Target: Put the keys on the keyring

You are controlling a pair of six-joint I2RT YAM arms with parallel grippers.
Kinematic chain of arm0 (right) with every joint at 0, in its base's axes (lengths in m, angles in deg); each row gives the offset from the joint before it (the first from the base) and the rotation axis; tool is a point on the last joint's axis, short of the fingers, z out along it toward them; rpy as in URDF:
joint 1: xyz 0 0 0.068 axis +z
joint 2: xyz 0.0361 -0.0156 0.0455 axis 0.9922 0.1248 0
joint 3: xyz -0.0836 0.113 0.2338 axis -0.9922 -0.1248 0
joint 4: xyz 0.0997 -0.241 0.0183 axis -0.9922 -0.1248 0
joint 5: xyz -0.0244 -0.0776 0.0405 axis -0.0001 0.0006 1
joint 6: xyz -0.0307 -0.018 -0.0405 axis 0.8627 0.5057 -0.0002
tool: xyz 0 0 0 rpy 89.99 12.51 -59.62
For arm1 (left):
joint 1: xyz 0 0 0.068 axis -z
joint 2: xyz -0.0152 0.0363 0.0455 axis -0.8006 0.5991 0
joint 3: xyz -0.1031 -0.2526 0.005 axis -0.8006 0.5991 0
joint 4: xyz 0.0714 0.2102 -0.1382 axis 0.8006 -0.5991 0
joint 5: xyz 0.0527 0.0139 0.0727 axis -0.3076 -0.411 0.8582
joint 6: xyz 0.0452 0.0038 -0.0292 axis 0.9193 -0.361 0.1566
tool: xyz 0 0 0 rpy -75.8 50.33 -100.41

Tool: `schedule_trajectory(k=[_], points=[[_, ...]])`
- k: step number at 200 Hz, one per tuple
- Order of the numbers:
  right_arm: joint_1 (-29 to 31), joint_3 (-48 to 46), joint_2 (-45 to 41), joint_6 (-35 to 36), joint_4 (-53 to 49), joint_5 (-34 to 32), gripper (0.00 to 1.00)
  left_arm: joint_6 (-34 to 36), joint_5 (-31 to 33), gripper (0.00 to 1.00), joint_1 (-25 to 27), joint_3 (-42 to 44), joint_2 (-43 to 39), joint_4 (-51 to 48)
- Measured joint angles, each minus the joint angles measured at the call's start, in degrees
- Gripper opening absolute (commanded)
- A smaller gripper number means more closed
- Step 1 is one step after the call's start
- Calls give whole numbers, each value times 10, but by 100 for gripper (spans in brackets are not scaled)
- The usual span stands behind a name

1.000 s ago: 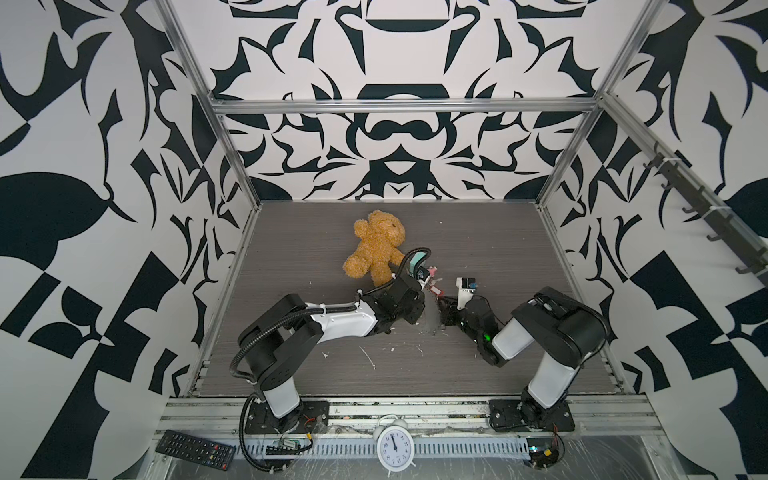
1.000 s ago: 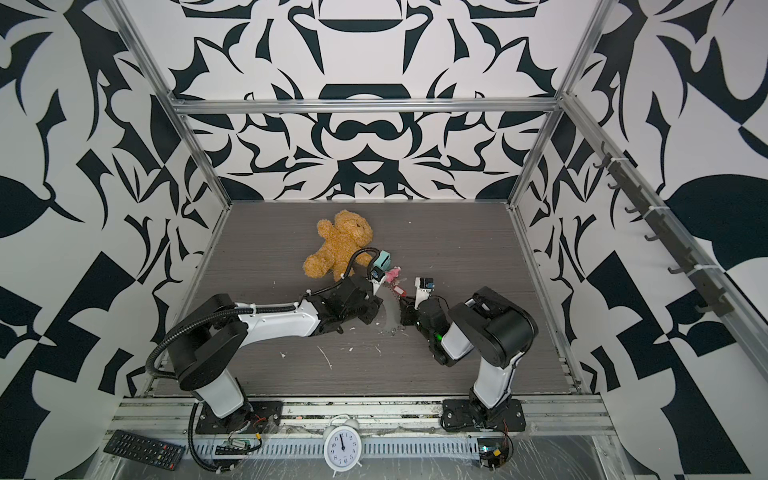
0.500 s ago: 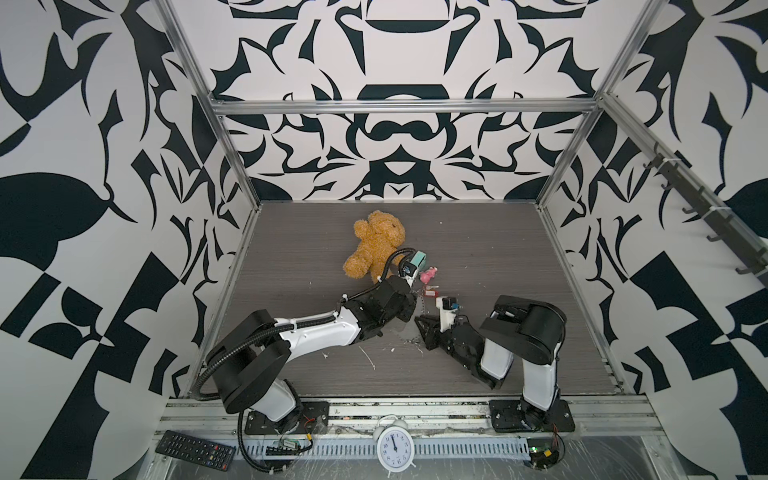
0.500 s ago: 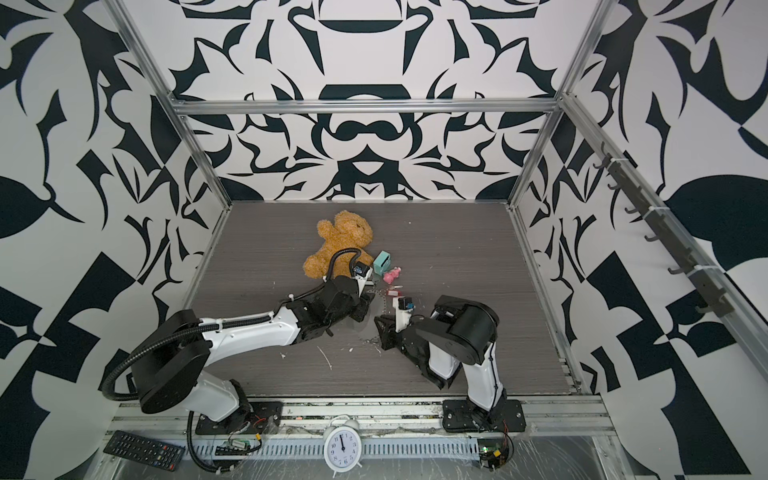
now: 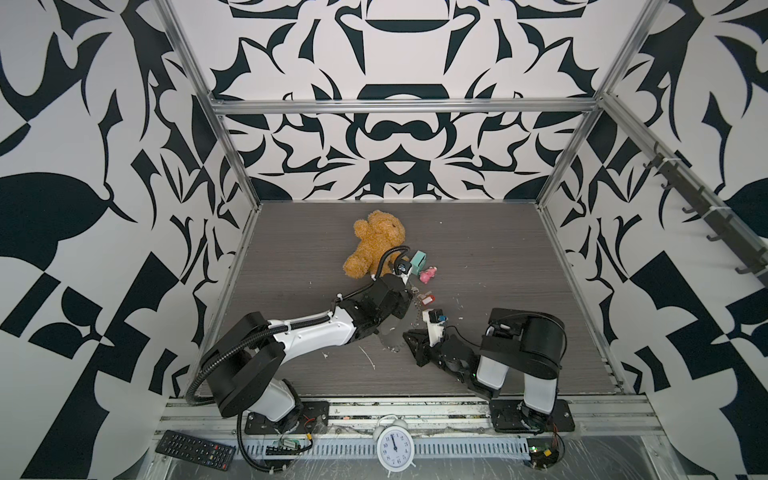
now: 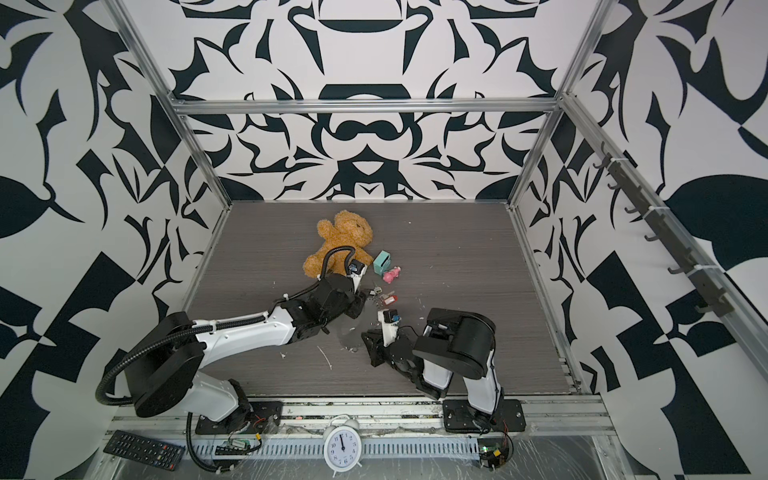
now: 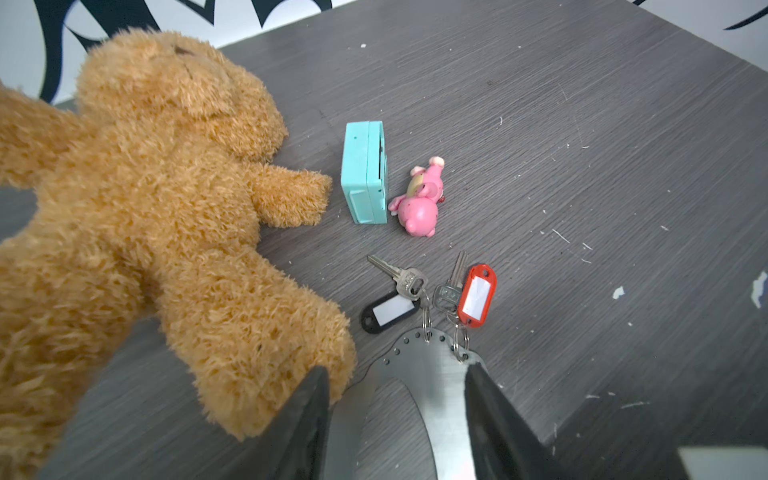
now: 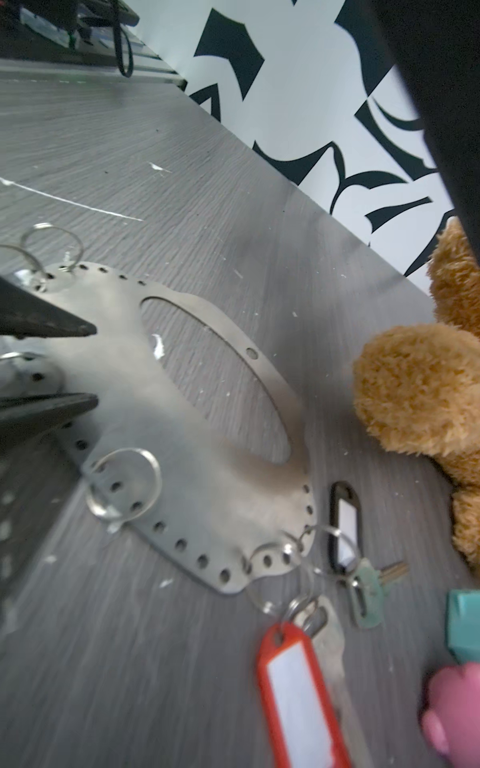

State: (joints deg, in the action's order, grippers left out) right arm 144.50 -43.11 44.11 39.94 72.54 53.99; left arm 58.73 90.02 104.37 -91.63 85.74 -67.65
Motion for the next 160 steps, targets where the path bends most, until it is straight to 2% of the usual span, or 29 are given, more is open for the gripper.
schedule_trajectory(k=[26, 43, 56, 68, 83, 104, 126, 160], points=[[-14, -10, -158, 33, -140, -20, 28, -13, -67, 53, -47, -31, 34, -30], [-33, 14, -289, 67, -255, -43, 28, -24, -111, 56, -76, -64, 66, -58], [-51, 28, -384, 96, -319, -63, 28, -31, -136, 56, -87, -75, 81, -66], [-71, 36, -451, 119, -370, -74, 29, -38, -157, 49, -90, -82, 90, -78], [-108, 43, -503, 144, -428, -80, 29, -42, -182, 46, -90, -98, 106, -98], [-159, 45, -511, 170, -478, -85, 29, -47, -202, 42, -89, -114, 127, -111], [-222, 45, -471, 188, -495, -84, 28, -49, -205, 39, -84, -125, 142, -130], [-327, 45, -378, 189, -484, -62, 27, -33, -163, 45, -59, -146, 152, -162]])
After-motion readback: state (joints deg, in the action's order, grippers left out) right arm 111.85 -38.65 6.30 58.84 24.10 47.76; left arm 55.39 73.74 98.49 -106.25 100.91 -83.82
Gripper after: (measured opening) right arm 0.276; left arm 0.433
